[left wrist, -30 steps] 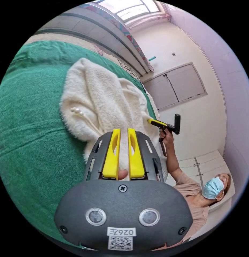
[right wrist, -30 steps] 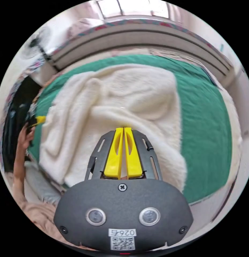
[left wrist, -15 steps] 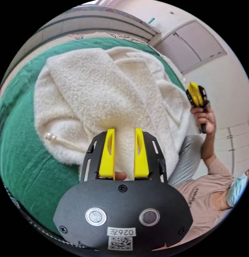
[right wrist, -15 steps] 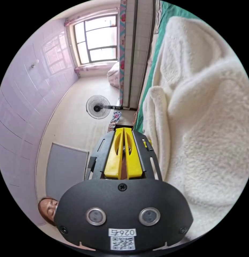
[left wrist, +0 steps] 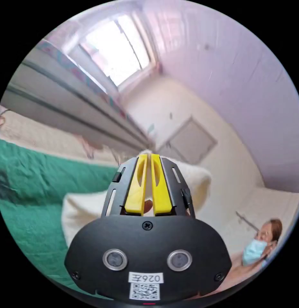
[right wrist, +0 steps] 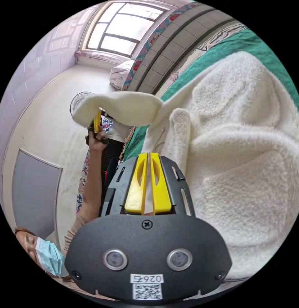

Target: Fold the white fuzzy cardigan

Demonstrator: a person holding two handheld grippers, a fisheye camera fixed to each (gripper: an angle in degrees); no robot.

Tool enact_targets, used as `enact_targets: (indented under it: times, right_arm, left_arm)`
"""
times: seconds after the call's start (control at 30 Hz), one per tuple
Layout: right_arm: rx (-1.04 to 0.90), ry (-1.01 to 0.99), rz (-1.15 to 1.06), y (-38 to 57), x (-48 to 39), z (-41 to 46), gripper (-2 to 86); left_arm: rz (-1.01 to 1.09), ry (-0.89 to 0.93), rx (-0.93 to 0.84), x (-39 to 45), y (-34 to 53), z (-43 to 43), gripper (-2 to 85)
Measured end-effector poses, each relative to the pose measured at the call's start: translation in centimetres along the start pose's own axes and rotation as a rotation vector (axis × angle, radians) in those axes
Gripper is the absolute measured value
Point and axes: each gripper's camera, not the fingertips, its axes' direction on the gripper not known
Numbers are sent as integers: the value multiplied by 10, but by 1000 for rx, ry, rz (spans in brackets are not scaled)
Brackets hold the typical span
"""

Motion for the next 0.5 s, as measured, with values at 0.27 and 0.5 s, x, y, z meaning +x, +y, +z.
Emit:
enact_targets:
  times: [0.27, 0.5]
  right_arm:
    - [-71, 248, -142, 13, -14, 63, 51]
    - [-195, 495, -171, 34, 8, 149, 89]
  left_arm:
    - [39, -300, -605, -52, 75, 7, 48]
    - [-177, -282, -687, -102, 168, -61, 117]
